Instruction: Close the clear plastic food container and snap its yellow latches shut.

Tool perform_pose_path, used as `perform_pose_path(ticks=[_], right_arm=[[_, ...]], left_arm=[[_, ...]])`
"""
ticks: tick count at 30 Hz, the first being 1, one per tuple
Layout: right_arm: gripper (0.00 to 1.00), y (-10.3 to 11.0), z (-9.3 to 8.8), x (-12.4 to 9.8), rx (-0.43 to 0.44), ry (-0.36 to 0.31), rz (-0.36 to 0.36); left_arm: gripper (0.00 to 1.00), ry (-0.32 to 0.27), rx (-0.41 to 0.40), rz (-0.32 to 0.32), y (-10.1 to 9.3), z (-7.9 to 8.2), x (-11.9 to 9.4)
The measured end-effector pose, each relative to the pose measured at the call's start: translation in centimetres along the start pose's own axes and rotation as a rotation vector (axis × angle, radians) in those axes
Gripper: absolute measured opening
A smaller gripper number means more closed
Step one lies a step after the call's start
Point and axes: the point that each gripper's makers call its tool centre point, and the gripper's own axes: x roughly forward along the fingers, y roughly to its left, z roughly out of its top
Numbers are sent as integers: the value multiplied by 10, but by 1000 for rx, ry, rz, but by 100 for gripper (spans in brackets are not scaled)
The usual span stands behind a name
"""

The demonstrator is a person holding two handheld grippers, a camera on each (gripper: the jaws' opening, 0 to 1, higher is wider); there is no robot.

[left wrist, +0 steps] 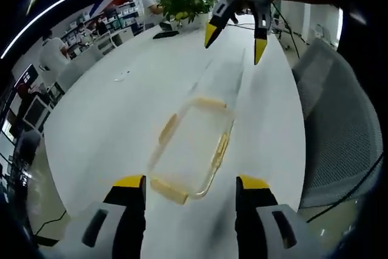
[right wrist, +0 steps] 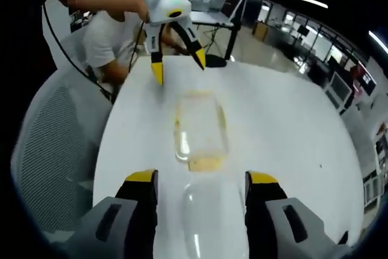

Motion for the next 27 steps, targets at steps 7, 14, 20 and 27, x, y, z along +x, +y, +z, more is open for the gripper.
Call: perform_pose_path(ticks=[7,14,20,27], right_arm=[[50,-2,0,13,14,21,13],[46,-6,-5,30,27,81,7],[45,-6,-7,43,16,117,21],[44,-10,-8,57,-9,158,33]], left_arm=[[52,23,16,-23,11,-4,8],[50,63,51,-67,18,-12,18],[49,96,66,-94,24,-22,24],[45,122,99,-107,30,-31,28]])
